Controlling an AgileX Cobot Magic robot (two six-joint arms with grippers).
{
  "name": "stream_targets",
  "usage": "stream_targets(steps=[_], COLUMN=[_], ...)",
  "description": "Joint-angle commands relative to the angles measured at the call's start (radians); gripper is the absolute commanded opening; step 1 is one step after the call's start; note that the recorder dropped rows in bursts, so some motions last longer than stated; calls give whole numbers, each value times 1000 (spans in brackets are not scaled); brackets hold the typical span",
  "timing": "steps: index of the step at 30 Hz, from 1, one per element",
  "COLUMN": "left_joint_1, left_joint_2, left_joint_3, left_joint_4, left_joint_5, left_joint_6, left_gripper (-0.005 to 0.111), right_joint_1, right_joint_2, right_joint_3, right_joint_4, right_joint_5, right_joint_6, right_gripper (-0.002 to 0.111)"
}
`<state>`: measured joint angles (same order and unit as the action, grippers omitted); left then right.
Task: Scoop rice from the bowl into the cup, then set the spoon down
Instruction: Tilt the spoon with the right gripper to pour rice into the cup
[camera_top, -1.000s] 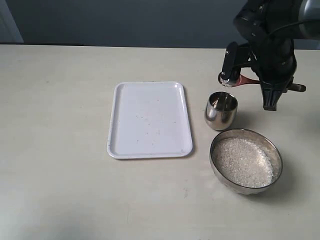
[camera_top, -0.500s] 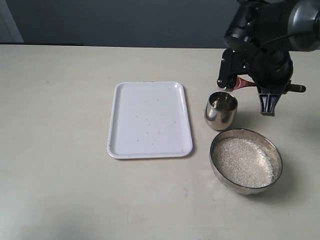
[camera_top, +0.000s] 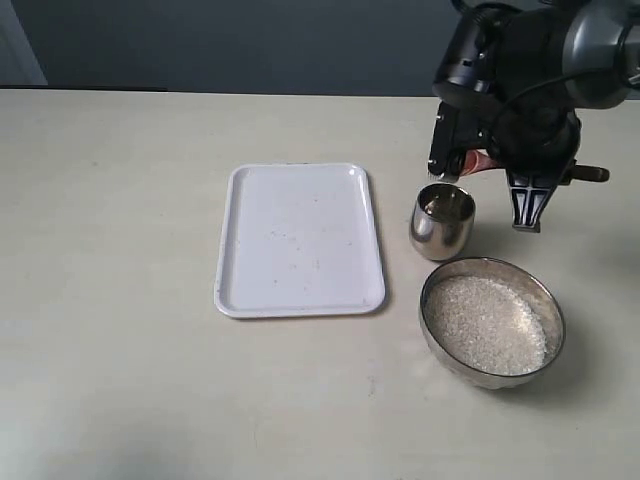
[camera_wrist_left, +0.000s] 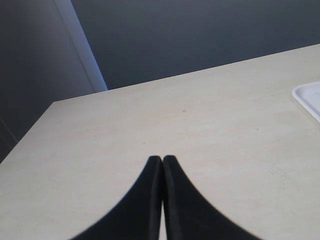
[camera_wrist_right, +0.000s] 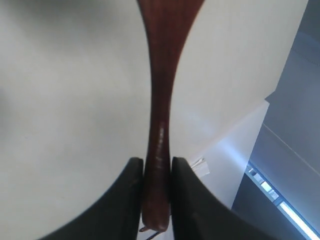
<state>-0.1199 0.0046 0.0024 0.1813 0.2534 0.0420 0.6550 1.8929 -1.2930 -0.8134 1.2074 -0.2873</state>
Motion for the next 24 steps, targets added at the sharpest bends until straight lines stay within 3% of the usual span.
stream_targets(steps=[1, 24], left_joint_1=[1, 1], left_joint_2=[-5, -5], left_joint_3=[-2, -2], left_joint_4=[-4, -4], left_joint_5=[-14, -14], left_joint_6=[-6, -6], left_gripper=[1, 1], right_joint_1=[15, 15], right_joint_2=[0, -4], right_joint_3=[2, 2], right_joint_4=[-33, -66], right_joint_5=[14, 14], right_joint_6=[24, 45], right_gripper=[-1, -1])
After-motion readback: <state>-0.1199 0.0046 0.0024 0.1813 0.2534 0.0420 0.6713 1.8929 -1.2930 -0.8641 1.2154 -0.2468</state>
